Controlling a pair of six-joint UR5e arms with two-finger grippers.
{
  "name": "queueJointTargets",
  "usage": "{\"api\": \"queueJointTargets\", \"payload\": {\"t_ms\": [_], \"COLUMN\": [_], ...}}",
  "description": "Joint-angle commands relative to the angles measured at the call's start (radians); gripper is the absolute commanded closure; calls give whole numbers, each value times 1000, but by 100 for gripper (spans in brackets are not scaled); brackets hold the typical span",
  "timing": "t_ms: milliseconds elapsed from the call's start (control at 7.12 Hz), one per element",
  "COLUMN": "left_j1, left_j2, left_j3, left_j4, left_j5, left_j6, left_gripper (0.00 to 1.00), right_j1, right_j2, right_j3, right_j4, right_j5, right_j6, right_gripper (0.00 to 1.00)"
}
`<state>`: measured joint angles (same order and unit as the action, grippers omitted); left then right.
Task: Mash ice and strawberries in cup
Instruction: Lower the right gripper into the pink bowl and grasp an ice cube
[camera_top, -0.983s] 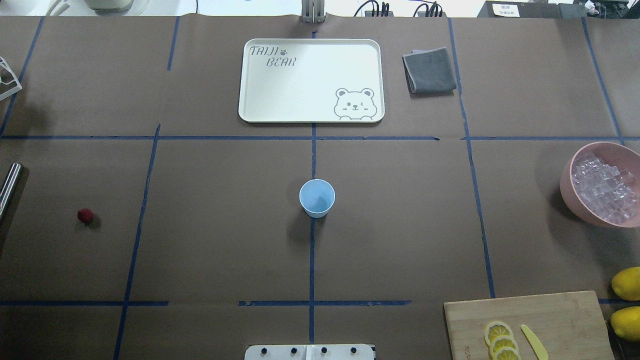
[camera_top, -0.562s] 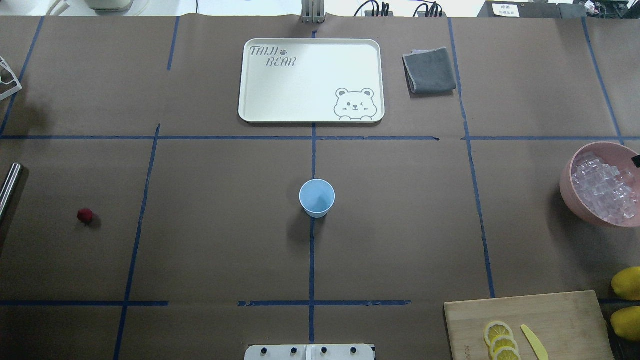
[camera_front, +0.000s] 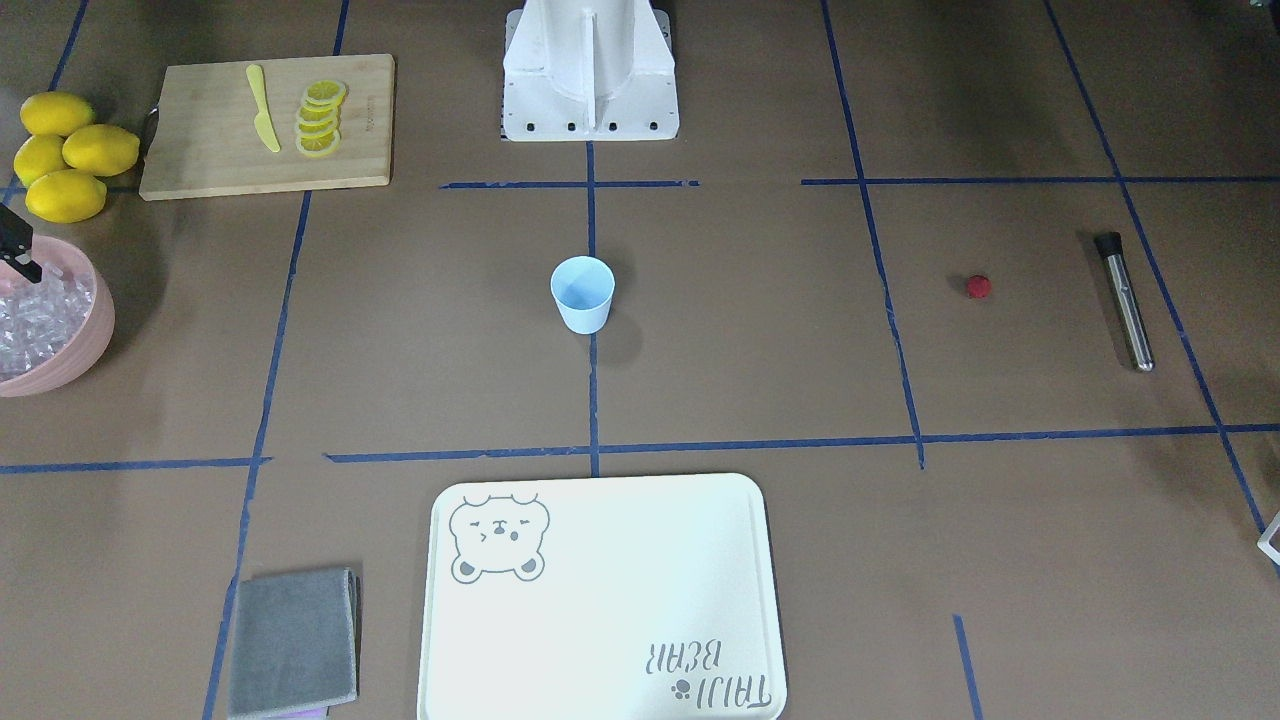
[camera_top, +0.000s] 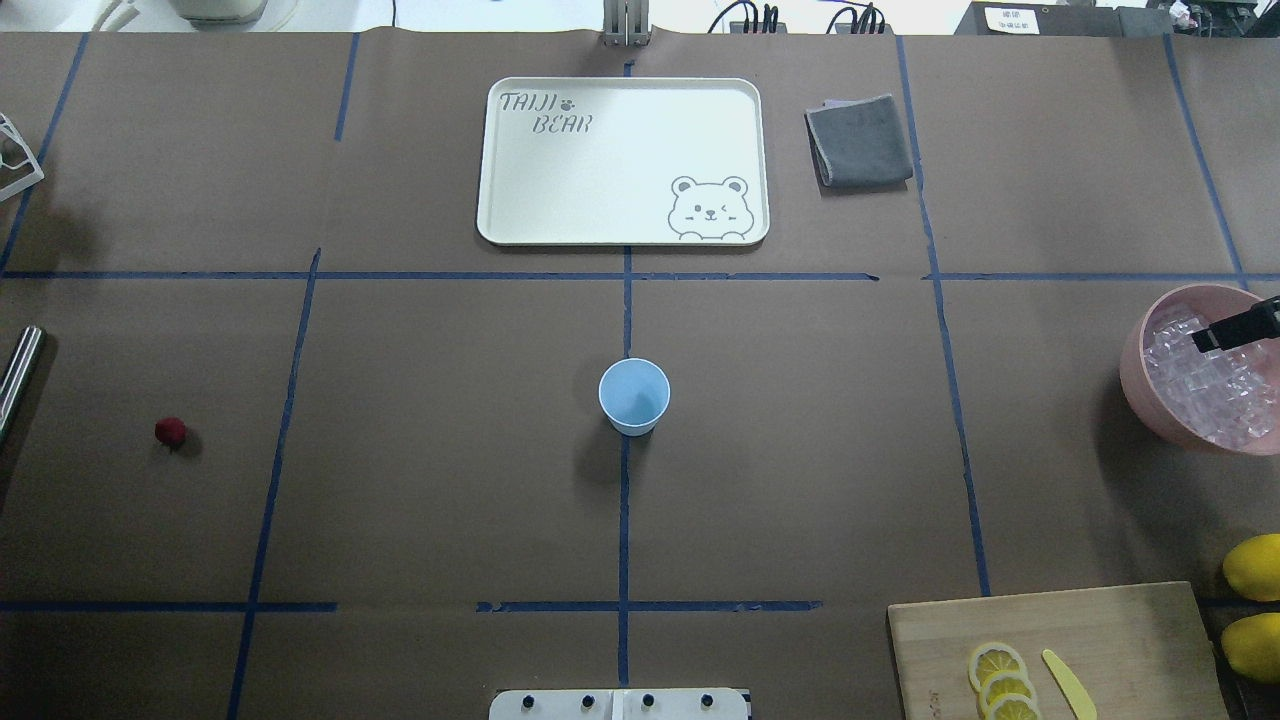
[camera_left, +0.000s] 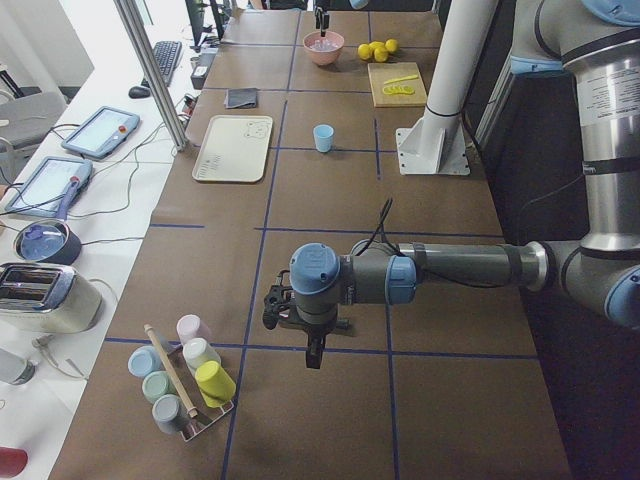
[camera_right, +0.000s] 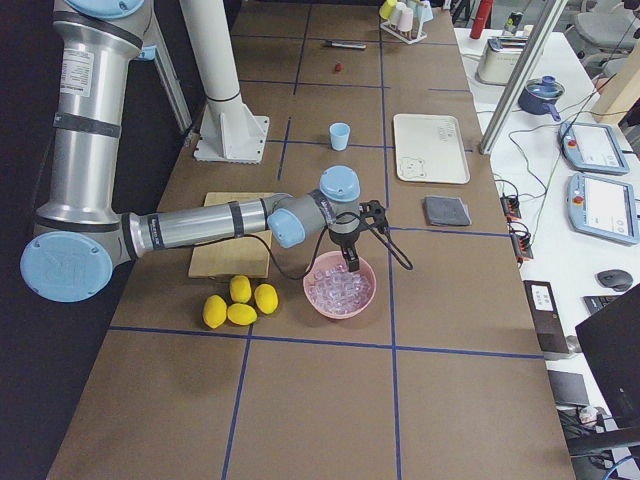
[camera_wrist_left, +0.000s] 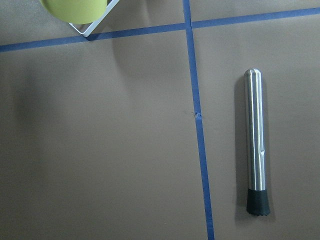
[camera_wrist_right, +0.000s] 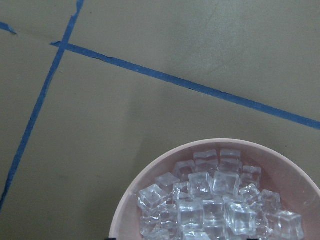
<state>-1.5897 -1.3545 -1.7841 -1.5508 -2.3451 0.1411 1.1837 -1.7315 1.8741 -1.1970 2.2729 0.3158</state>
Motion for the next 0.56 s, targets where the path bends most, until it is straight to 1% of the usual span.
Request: {"api": "queueJointTargets", "payload": {"t_ms": [0,421], "left_j1": [0,-1], "left_j2": [0,0], "left_j3": [0,2], "left_j4": [-2,0], "left_j5": [0,0], "left_j6": [0,0], "left_gripper": [0,0], "right_j1": [-27,-67], "right_j2": [3,1], "right_j3": [-29,-39], "right_j4": [4,1], "right_j5": [-7,-49], "right_j6": [5,2], "right_gripper": [15,20]}}
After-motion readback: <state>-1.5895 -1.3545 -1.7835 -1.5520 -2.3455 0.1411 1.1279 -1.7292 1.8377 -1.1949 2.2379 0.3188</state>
